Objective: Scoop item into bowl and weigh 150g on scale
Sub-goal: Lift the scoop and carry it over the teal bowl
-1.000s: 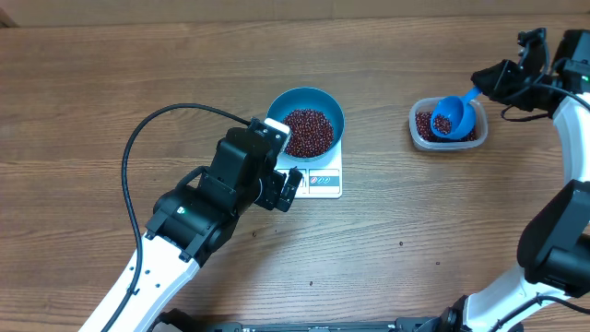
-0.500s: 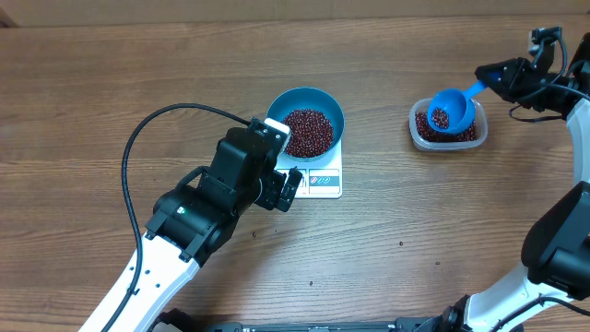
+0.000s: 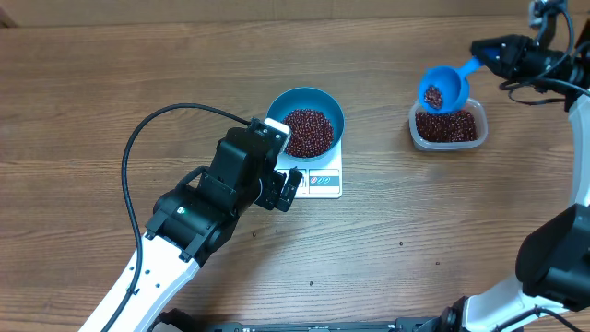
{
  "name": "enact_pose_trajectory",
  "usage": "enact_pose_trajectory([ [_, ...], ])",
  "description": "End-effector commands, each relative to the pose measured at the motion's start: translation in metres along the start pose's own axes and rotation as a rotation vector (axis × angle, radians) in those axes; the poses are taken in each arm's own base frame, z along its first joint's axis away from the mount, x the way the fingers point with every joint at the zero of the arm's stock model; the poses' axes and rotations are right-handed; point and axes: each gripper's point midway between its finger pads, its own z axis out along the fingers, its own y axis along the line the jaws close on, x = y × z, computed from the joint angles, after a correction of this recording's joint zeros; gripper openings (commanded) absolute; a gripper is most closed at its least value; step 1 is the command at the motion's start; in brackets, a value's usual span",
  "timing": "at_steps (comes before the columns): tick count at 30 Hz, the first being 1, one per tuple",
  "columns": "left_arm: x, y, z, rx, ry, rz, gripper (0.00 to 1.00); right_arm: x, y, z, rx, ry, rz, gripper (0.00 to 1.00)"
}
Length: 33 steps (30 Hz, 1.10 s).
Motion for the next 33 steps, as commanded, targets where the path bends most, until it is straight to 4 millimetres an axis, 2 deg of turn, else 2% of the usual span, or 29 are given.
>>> enact_pose_trajectory([
  [1, 0.003, 0.001, 0.004, -0.010, 0.010, -0.005, 1.00, -0.011, 0.044, -0.004, -0.054, -0.020, -0.088, 0.04],
  [14, 0.003, 0.001, 0.004, -0.010, 0.010, -0.005, 1.00, 0.019, 0.131, 0.051, -0.211, 0.084, -0.201, 0.04],
  [19, 0.003, 0.001, 0.004, -0.010, 0.010, -0.005, 1.00, 0.025, 0.154, 0.064, -0.214, 0.100, -0.252, 0.04],
  [25, 0.003, 0.001, 0.004, -0.010, 0.010, -0.005, 0.99, 0.035, 0.179, 0.079, -0.217, 0.116, -0.322, 0.04],
  [33, 0.003, 0.001, 0.004, -0.010, 0.010, -0.005, 0.99, 0.056, 0.194, 0.108, -0.093, 0.136, -0.457, 0.04],
])
